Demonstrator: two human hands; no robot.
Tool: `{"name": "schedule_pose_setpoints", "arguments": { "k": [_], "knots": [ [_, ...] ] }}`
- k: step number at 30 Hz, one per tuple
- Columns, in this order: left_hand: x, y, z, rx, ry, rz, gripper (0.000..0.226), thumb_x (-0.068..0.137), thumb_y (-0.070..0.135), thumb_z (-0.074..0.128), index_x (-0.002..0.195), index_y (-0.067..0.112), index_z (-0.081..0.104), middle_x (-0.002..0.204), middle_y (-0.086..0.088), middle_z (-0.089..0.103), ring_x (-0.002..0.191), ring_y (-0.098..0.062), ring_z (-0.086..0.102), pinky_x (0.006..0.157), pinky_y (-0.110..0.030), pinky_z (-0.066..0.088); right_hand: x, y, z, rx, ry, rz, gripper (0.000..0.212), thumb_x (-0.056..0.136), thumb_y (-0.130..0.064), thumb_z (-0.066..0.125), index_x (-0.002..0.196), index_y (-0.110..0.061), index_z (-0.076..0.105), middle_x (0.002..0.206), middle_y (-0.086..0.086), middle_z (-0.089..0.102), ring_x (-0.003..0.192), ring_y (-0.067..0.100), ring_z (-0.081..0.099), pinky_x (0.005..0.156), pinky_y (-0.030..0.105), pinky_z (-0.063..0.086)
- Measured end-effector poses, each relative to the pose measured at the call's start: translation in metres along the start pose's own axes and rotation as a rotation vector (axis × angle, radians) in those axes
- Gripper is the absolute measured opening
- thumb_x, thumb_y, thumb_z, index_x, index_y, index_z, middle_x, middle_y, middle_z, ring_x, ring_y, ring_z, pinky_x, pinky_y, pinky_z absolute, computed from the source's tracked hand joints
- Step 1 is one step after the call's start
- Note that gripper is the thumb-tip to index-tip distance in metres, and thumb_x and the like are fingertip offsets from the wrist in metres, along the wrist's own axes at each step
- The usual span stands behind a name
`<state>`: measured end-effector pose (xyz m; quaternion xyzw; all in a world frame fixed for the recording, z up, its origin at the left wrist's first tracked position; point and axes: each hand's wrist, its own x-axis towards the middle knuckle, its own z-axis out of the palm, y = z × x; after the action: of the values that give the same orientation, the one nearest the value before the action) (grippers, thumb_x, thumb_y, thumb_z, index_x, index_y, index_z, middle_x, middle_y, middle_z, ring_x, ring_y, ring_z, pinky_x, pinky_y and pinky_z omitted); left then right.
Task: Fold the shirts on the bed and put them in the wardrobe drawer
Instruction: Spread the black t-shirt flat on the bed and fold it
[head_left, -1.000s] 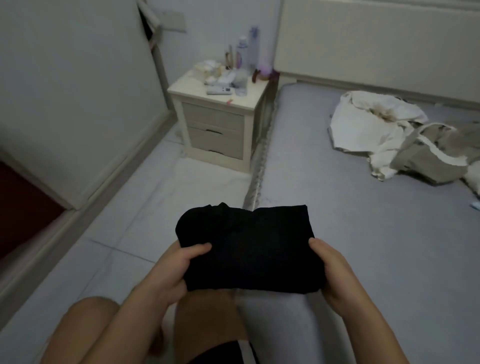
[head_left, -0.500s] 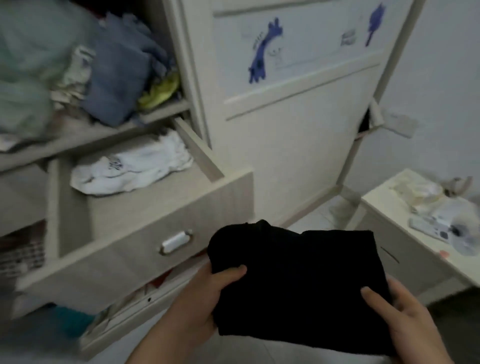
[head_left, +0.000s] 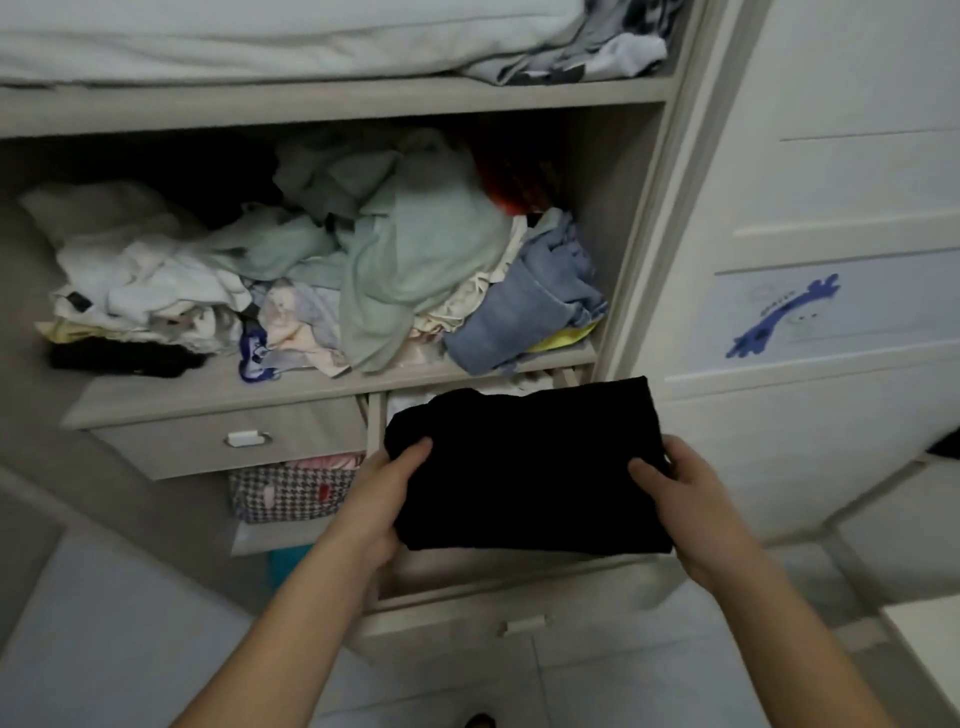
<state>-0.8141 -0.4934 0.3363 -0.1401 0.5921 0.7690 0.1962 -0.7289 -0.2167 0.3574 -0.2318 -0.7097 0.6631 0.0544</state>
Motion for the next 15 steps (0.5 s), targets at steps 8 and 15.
{"name": "schedule_pose_setpoints", "arguments": {
  "k": [8, 15],
  "knots": [
    [0.115, -0.008, -0.019, 0.032, 0.215, -0.133, 0.029, 0.094, 0.029, 0.062, 0.118, 0.013, 0.062, 0.103, -0.017, 0.073, 0.091, -0.034, 0.071, 0.084, -0.045, 0.057, 0.114, 0.032, 0.070, -0.250, -0.032, 0.194, 0.029, 0.097, 0.000, 0.048, 0.123, -0.007, 0.057, 0.112, 0.017, 0.067, 0.101, 0.035, 0.064, 0.087, 0.044, 0.051],
    [0.112, -0.053, -0.020, 0.457, 0.195, -0.288, 0.052, 0.097, 0.015, 0.050, 0.147, 0.010, 0.036, 0.135, -0.018, 0.055, 0.117, -0.033, 0.056, 0.104, -0.044, 0.045, 0.109, 0.074, 0.080, -0.569, -0.146, 0.459, 0.044, 0.089, 0.002, 0.047, 0.133, -0.001, 0.054, 0.121, 0.020, 0.063, 0.109, 0.035, 0.060, 0.091, 0.037, 0.050]
  ]
}}
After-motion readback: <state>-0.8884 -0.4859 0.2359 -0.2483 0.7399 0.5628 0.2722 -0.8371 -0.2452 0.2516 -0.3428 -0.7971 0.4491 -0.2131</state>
